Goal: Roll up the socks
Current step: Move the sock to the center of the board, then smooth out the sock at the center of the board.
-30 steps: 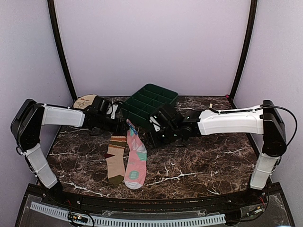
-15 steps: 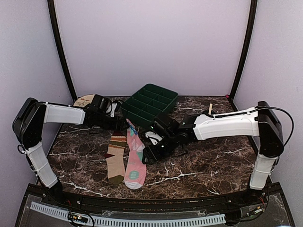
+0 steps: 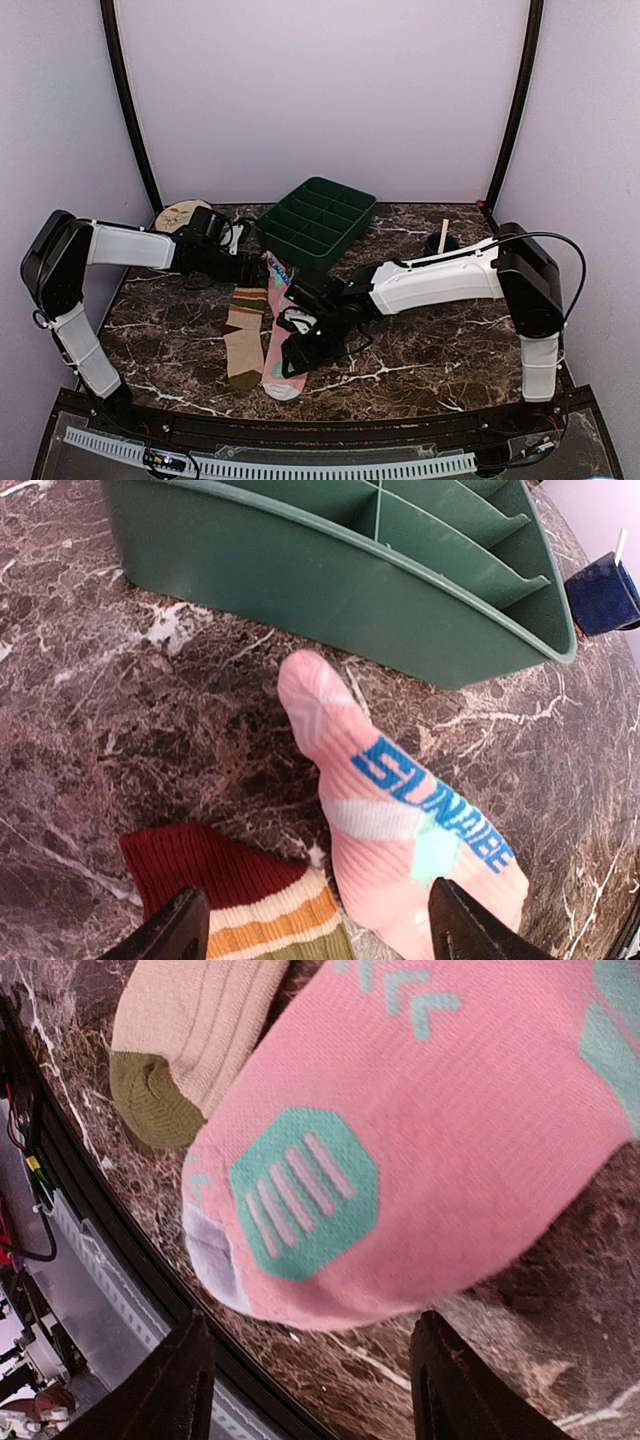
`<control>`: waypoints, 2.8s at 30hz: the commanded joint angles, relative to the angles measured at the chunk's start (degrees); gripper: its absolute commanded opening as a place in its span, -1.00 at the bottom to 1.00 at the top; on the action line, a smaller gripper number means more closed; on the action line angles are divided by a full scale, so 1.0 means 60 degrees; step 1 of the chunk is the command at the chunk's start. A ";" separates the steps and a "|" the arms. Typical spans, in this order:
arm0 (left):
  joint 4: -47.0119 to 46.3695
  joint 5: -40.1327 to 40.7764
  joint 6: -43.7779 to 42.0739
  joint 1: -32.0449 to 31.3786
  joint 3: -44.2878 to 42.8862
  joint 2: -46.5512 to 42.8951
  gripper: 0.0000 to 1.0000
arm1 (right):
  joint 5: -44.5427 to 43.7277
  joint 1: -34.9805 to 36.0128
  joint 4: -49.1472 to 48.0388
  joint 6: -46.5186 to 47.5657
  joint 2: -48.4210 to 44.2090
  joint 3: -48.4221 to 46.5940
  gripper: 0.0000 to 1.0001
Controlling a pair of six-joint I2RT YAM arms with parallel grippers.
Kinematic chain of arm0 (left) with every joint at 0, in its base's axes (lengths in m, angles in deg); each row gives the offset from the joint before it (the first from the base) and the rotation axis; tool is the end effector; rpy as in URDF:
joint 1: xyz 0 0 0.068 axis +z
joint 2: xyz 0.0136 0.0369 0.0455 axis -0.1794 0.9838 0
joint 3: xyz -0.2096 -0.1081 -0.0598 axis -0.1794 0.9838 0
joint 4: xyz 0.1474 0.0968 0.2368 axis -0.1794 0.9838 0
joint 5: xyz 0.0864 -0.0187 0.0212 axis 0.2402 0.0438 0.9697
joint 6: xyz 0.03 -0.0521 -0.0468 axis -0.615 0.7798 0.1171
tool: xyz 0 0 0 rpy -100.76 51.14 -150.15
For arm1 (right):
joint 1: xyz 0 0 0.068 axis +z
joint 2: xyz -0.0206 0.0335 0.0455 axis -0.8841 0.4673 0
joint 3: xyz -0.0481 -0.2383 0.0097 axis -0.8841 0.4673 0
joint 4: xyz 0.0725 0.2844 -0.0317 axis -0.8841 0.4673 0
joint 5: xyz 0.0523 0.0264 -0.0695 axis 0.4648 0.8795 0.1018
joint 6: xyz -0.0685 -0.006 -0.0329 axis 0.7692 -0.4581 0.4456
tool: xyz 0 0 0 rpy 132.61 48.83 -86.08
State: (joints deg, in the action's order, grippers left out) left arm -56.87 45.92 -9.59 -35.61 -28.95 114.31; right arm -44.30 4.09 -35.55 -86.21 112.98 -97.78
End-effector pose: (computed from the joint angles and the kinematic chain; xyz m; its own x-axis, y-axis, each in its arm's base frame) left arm 0.3614 -0.1896 0.1088 -0.7530 0.0560 -0.6556 0.3927 0.8377 -0.3794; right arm 0.1607 0.4172 0.0978 -0.8305 -0.5241 -0.1888 -0.5414 0.6795 0.4952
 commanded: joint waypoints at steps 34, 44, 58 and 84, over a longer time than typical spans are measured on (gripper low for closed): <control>0.1897 0.1064 0.0485 -0.2071 0.0615 -0.3081 0.54 | -0.4230 0.1006 0.1155 -0.2297 -0.3852 0.4416 -0.60; 0.2571 0.1251 -0.1016 -0.2177 -0.0559 -0.1818 0.55 | -0.4506 0.1820 0.1394 -0.2783 -0.2175 0.0713 -0.16; 0.1867 0.1094 -0.2005 -0.2044 -0.0321 -0.0721 0.44 | -0.4602 0.2415 0.1834 -0.4362 -0.0121 -0.0654 -0.39; 0.2557 0.1582 -0.0548 -0.1991 -0.2443 0.2259 0.41 | -0.4537 0.1623 0.1634 -0.5291 -0.3014 0.3968 -0.41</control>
State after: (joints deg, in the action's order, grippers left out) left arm -45.29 53.96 -15.36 -47.85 -42.40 127.38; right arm -69.65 16.64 -28.88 -117.03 98.86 -77.82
